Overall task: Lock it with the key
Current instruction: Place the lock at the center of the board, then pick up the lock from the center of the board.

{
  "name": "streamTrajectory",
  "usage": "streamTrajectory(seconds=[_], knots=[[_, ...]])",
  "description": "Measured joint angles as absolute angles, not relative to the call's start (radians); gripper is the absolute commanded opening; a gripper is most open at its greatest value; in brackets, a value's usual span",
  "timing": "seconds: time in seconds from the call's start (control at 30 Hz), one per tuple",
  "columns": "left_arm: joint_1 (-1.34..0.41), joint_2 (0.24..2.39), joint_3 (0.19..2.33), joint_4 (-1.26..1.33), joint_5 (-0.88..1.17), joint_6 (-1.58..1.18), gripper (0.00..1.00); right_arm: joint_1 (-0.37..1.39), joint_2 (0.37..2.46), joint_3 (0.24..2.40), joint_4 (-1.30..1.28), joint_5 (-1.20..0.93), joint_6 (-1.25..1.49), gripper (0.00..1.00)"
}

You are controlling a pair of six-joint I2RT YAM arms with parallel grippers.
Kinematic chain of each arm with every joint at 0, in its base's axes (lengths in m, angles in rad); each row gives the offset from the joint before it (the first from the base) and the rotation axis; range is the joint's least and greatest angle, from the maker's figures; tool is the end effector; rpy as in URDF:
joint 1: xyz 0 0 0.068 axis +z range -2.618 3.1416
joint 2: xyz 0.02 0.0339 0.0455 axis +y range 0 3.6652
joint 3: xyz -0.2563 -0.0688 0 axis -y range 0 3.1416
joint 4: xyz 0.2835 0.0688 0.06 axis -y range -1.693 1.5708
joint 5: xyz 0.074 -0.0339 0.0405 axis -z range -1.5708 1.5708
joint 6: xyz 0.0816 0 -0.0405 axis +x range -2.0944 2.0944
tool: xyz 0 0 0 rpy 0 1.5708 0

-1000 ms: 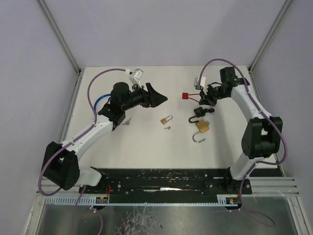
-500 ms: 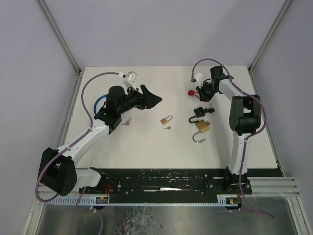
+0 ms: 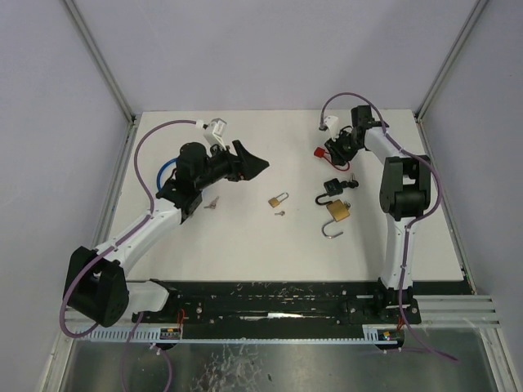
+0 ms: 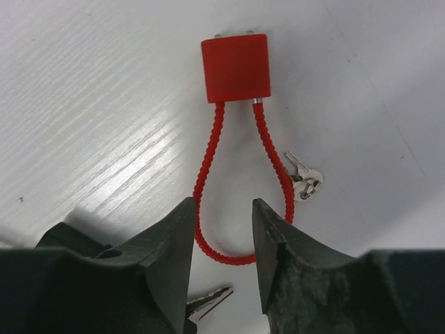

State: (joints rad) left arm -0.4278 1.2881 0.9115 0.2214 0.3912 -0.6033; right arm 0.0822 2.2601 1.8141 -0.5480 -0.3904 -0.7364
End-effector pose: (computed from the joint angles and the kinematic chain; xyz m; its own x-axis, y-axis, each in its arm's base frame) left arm 0.3345 -0.1867 0.2881 -0.5279 -0.3357 -0.7801 0.5183 0.6003 -0.6091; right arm 0.5418 0.0758 0.1178 -0.4290 -0.6585 -0.6183 -0.7706 0.6240 -0.1299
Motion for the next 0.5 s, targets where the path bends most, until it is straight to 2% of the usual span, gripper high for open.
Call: streamTrajectory(seconds=[0.2,0.37,0.5], knots=[[-0.418,1.272,0.899,0.23,0.379,-0.596,0.76,0.038,2.143,1.724,-0.644,-0.532,-0.884,0.65],[-0.405,1.229,0.853,0.262,0.376,-0.593,0.79,-0.002,1.98,1.65,-0.84,-0.642,-1.225,0.79],[-0.401,1.199,0.822,0.305,0.376,-0.591,0.81,0.001,1.962,1.628,-0.969,-0.675,-1.477,0.92]])
